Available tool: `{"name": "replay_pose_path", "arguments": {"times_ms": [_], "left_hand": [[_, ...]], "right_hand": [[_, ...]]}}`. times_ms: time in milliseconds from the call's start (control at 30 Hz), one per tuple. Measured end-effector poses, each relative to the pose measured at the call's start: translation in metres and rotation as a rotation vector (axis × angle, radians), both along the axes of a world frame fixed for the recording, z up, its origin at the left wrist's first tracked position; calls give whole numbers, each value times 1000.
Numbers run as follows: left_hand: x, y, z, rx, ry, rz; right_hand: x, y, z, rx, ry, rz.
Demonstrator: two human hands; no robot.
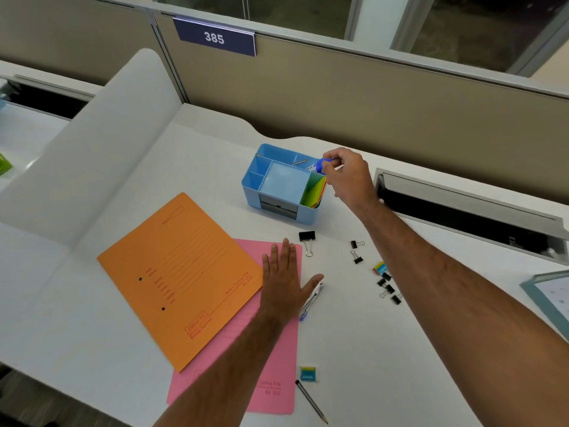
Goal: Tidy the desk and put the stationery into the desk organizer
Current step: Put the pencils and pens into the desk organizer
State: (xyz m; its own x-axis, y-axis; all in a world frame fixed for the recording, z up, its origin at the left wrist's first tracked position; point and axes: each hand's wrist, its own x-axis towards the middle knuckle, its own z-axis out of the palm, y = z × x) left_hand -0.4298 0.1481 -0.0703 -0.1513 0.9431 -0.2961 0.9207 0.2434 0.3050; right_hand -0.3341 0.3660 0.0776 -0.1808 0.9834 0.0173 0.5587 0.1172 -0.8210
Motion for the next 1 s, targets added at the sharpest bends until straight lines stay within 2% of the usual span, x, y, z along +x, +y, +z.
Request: {"name": "replay_pose_path", "arguments": {"times_ms": [367,667,1000], "left_hand": [[-5,-10,18,-1,-62,-37],[13,-46,34,101,-174,-54],[38,-83,39,163,-187,-106]], "right_hand": [[88,-72,-28,-87,21,-51],[166,-126,-44,-118,-173,-33],[252,-214,-75,-242,-278,-203]]}}
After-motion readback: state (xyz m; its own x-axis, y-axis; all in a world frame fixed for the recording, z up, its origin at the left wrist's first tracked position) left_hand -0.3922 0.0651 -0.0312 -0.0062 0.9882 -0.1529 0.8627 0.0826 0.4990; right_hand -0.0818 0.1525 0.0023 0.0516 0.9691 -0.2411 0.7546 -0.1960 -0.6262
